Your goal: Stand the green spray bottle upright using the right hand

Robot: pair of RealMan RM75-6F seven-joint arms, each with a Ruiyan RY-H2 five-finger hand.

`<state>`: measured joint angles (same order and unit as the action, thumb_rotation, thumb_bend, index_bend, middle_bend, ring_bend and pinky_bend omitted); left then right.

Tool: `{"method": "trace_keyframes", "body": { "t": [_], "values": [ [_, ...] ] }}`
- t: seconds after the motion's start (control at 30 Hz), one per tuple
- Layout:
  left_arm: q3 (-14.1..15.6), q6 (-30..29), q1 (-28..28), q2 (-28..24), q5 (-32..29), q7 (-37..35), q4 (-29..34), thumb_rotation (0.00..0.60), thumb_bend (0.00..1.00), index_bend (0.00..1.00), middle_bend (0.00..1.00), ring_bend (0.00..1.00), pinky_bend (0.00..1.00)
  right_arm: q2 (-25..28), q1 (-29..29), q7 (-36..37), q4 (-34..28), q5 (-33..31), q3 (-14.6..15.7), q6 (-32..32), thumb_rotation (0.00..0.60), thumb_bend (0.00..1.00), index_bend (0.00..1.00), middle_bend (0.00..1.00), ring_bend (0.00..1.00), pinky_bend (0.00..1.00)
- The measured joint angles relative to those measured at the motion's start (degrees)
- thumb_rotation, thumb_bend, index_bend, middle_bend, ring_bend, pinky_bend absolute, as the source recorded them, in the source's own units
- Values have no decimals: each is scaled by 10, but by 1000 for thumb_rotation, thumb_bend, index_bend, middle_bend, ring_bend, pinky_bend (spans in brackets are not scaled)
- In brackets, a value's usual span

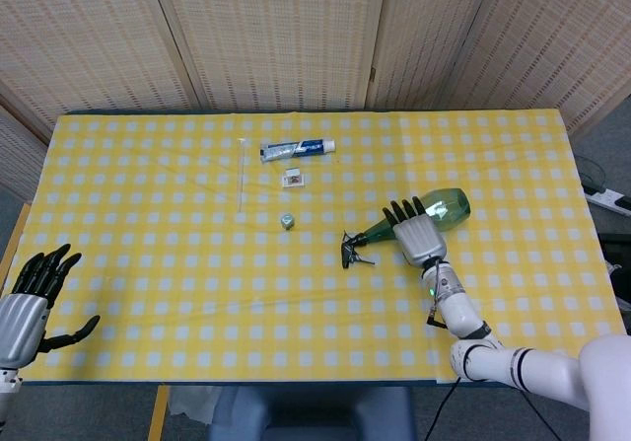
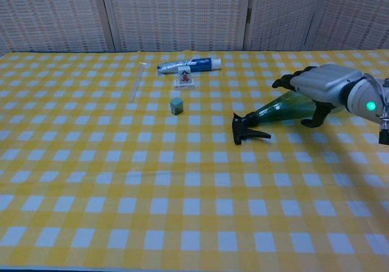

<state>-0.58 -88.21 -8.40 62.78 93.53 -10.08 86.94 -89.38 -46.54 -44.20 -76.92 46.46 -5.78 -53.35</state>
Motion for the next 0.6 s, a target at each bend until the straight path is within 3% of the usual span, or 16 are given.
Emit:
{"method": "trace_keyframes", "body": {
  "t": [0.27,0.37,0.6],
  "values": [
    [1,-8,3,-4,4,-10,-2,426,309,0,0,81,0,-30,-3,-1,41,-6,-2,-6,600,387,19,150,140,0],
    [0,-12,6,-5,3,-12,-1,424,309,0,0,81,0,-55,-4,-3,74,1,-3,-20,600,386,107,193,189,35],
    [1,-13,7,-5,6,-8,1,424,309,0,0,84,0,-106,1,18,140,51,-9,-62,600,387,427,419,354,254]
  ]
}}
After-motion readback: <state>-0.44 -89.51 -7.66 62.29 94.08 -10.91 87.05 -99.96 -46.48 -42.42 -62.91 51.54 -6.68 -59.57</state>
